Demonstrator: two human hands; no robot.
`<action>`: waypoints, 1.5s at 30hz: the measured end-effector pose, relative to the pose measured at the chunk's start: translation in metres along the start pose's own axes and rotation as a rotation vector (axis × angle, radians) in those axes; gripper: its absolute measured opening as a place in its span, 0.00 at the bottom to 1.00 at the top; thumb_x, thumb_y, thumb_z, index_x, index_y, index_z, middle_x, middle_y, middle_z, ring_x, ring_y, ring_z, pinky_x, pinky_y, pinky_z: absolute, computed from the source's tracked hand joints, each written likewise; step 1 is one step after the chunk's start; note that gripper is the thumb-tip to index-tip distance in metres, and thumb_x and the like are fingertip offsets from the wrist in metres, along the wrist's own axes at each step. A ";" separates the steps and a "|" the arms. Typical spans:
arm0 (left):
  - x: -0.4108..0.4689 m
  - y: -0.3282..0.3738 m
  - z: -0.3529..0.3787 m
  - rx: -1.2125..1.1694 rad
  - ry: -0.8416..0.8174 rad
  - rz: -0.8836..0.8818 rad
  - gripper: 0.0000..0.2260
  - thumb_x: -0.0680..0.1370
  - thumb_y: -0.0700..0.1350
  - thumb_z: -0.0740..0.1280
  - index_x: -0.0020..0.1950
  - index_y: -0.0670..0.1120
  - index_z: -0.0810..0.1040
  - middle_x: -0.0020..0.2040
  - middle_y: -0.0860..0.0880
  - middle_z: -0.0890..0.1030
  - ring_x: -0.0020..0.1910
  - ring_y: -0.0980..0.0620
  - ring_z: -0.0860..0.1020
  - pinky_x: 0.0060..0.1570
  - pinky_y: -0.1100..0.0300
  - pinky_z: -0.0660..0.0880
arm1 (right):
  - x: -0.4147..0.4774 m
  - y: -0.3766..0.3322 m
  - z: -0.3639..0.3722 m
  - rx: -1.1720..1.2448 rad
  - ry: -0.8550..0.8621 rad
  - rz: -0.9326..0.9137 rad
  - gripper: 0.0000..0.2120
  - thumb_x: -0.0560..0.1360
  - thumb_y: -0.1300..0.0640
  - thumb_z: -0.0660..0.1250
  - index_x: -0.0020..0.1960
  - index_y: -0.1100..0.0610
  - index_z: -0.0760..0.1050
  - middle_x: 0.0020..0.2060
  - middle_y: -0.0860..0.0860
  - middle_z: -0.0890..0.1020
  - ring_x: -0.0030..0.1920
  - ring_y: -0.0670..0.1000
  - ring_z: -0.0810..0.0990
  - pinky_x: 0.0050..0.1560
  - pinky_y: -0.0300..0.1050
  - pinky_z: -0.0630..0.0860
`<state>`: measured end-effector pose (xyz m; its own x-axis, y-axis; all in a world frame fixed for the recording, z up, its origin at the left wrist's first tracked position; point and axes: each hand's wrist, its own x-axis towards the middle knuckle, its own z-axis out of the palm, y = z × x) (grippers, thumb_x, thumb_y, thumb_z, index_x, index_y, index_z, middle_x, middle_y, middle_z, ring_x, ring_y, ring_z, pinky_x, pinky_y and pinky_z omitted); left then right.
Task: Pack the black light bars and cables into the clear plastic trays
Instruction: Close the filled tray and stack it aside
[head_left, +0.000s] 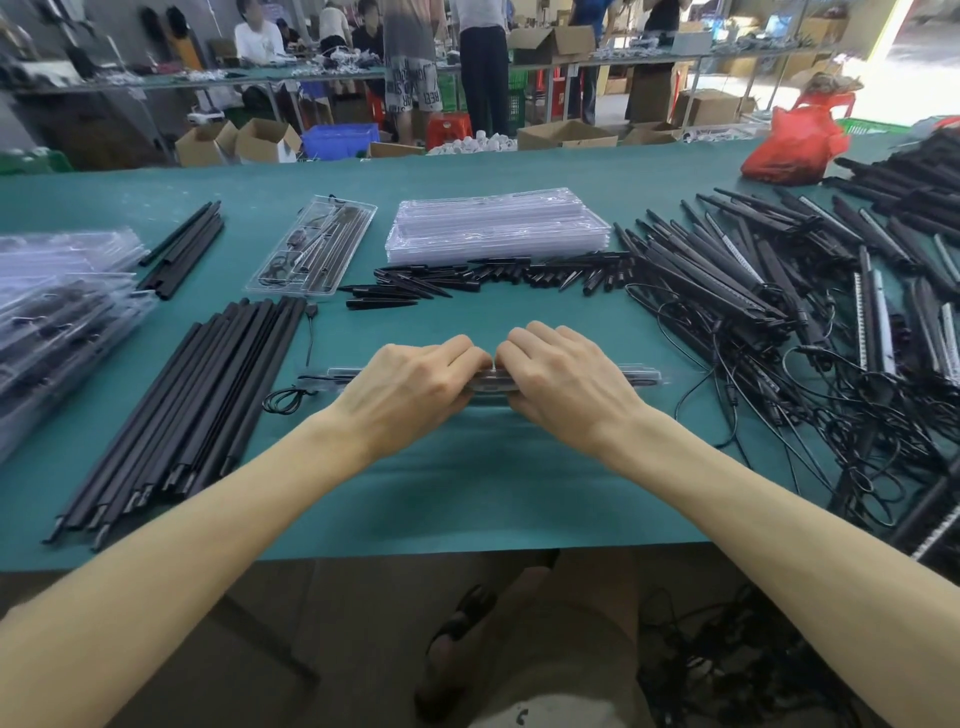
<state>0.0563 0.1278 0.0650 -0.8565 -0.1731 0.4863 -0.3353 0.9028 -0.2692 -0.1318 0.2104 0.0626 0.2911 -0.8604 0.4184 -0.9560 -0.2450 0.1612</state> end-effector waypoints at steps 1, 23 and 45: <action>-0.004 -0.001 0.000 -0.006 -0.010 -0.007 0.09 0.79 0.41 0.63 0.53 0.41 0.81 0.43 0.46 0.79 0.33 0.46 0.79 0.25 0.52 0.73 | -0.002 -0.001 0.002 0.000 -0.009 0.013 0.04 0.76 0.61 0.64 0.51 0.59 0.74 0.47 0.55 0.77 0.50 0.59 0.75 0.48 0.52 0.71; -0.071 -0.016 0.025 0.030 -0.057 -0.138 0.22 0.76 0.37 0.73 0.69 0.36 0.76 0.68 0.41 0.78 0.66 0.43 0.78 0.62 0.47 0.78 | -0.038 0.007 0.038 0.045 0.045 0.168 0.15 0.67 0.64 0.77 0.49 0.58 0.75 0.47 0.53 0.77 0.49 0.58 0.76 0.49 0.51 0.73; -0.077 -0.018 0.029 -0.023 0.066 -0.220 0.17 0.80 0.38 0.66 0.70 0.42 0.78 0.68 0.47 0.79 0.66 0.48 0.78 0.60 0.49 0.78 | -0.062 0.022 0.005 0.462 -0.124 0.517 0.36 0.68 0.30 0.68 0.67 0.52 0.74 0.59 0.49 0.73 0.63 0.50 0.66 0.63 0.44 0.65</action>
<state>0.1173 0.1137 0.0086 -0.7362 -0.3412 0.5844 -0.5012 0.8552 -0.1321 -0.1708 0.2567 0.0355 -0.1845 -0.9558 0.2292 -0.8962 0.0678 -0.4385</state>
